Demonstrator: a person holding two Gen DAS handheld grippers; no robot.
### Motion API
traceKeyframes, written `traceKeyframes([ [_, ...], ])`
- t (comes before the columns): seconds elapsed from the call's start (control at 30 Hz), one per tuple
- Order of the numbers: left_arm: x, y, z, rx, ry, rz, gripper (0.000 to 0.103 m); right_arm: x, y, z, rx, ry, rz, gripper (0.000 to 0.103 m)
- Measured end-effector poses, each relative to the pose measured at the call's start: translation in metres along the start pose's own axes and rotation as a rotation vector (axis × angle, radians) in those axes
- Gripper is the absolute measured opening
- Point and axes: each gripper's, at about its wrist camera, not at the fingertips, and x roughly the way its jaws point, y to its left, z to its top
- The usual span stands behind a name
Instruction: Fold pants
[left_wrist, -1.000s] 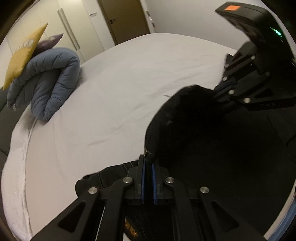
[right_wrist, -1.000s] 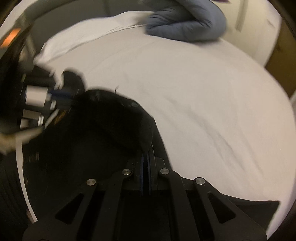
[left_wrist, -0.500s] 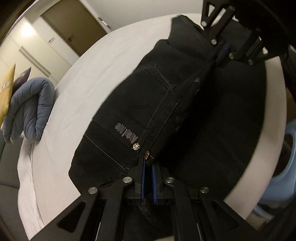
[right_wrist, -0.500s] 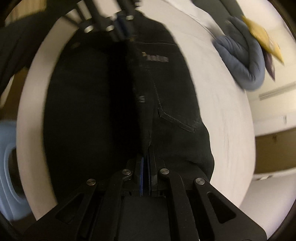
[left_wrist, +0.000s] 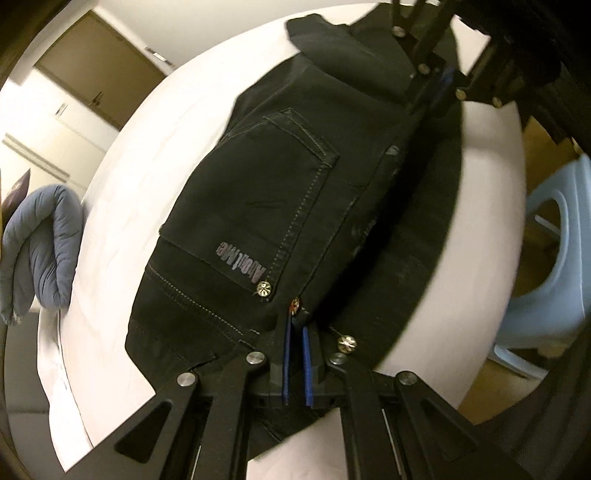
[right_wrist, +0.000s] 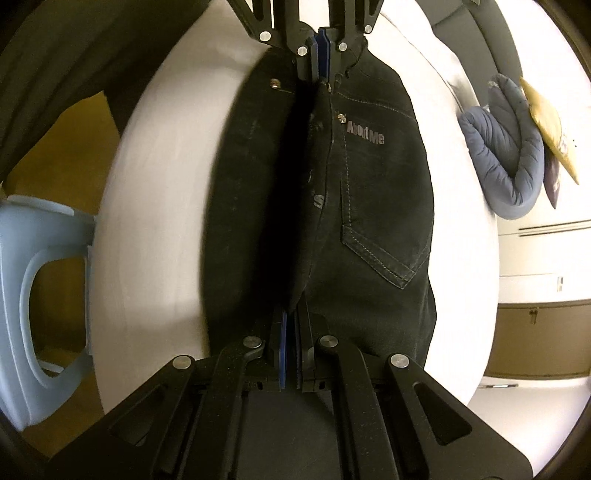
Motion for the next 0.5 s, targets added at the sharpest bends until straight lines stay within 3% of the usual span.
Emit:
traceKeyframes([
  [0.13,0.007,0.021,0.002,0.006,0.001,-0.032,0.004,-0.004,0.014,0.001,-0.045,0.008,-0.012,0.002],
  [0.5,0.014,0.022,0.002,0.017,0.01,-0.054,0.005,0.002,0.005,-0.003,-0.031,0.018,-0.02,0.002],
])
